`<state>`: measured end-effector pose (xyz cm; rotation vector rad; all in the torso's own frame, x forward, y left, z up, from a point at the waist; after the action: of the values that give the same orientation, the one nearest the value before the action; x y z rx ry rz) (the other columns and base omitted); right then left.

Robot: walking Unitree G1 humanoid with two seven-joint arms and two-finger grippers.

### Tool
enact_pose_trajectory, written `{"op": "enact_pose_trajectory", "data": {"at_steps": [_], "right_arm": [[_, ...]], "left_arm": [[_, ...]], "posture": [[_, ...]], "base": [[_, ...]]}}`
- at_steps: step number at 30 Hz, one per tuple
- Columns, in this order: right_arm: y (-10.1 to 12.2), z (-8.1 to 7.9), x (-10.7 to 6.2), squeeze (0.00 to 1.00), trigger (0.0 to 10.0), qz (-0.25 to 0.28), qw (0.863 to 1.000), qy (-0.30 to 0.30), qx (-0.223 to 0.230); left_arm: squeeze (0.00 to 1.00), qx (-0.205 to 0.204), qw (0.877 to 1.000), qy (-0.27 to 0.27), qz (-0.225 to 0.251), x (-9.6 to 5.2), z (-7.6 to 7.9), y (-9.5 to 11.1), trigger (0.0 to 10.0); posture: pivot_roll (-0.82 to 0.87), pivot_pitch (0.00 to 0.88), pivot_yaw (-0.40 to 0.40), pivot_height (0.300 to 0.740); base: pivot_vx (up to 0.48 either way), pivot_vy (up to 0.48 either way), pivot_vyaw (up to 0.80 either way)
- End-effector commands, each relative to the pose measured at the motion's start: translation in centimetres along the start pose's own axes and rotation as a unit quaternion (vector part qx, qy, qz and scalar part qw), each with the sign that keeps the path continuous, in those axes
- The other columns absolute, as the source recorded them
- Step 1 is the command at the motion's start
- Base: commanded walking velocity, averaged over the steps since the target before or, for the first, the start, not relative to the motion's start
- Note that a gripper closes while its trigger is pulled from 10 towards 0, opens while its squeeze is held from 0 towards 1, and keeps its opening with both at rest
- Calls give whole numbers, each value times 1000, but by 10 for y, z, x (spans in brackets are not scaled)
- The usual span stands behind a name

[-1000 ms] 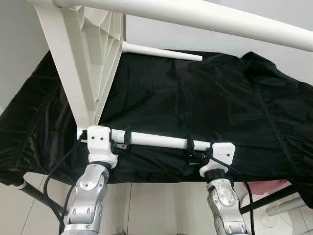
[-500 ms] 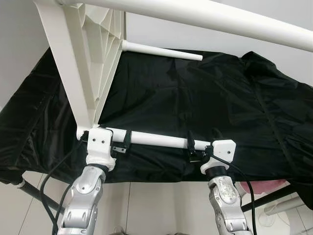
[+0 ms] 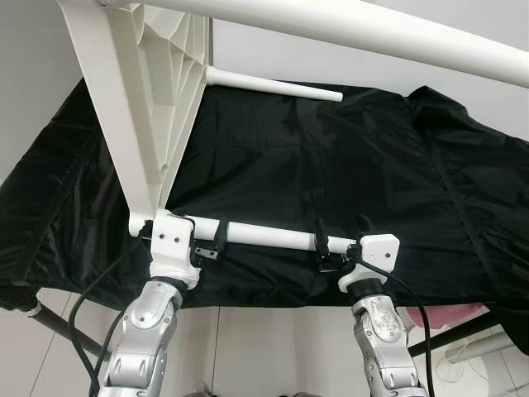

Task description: Building children table

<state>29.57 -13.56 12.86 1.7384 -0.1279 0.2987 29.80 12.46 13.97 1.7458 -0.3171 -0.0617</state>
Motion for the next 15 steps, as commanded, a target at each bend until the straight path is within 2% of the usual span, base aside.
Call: {"op": "enact_pose_trajectory", "data": {"at_steps": [1, 3, 4, 5, 7, 8, 9, 10, 13, 14, 15], "right_arm": [[8, 4, 0, 0, 10000, 14, 999, -4, -29], [12, 3, 1, 0, 10000, 21, 999, -4, -44], [19, 4, 4, 0, 10000, 33, 998, -3, -48], [19, 4, 4, 0, 10000, 33, 998, -3, -48], [32, 6, 8, 0, 10000, 52, 997, 2, -61], [32, 6, 8, 0, 10000, 52, 997, 2, -61], [39, 9, 10, 0, 10000, 61, 996, 5, -62], [39, 9, 10, 0, 10000, 61, 996, 5, -62], [57, 16, 14, 0, 10000, 90, 991, 14, -102], [63, 14, 14, 0, 10000, 104, 987, 20, -122], [63, 14, 14, 0, 10000, 104, 987, 20, -122]], "left_arm": [[0, -4, 998, -58, 1, -2, 14, 4, 10000], [0, -6, 998, -68, -3, -2, 17, 5, 10000], [0, -29, 995, -96, -6, -5, 26, 8, 10000], [0, -29, 995, -96, -6, -5, 26, 8, 10000], [0, -59, 986, -152, -17, -13, 39, 13, 10000], [0, -59, 986, -152, -17, -13, 39, 13, 10000], [0, -83, 980, -178, -21, -18, 44, 18, 10000], [0, -83, 980, -178, -21, -18, 44, 18, 10000], [0, -131, 966, -219, -50, -33, 48, 19, 10000], [0, -141, 964, -219, -56, -36, 47, 19, 10000], [0, -141, 964, -219, -56, -36, 47, 19, 10000]], "posture": [[37, 65, -65, 740], [39, 65, -65, 740], [46, 74, -66, 740], [46, 74, -66, 740], [44, 81, -64, 740], [44, 81, -64, 740], [43, 84, -62, 740], [43, 84, -62, 740], [50, 80, -62, 740], [51, 81, -58, 740], [51, 81, -58, 740]], "base": [[0, 0, 0], [0, 0, 0], [0, 0, 0], [0, 0, 0], [0, 0, 0], [0, 0, 0], [0, 0, 0], [0, 0, 0], [0, 0, 0], [0, 0, 0], [0, 0, 0]]}}
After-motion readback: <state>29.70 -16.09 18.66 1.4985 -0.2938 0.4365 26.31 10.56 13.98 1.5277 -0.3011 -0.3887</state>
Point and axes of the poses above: a point about 5 cm out from each wrist's last joint towards the gripper, its own x axis pointing out of the wrist towards the gripper, its own y axis along the axis of the wrist's last joint, z = x × y, the point moved 4 cm from there along x, pointing out of the wrist towards the gripper, and after that the axes turned 9 degrees about x, right-handed, at the moved point
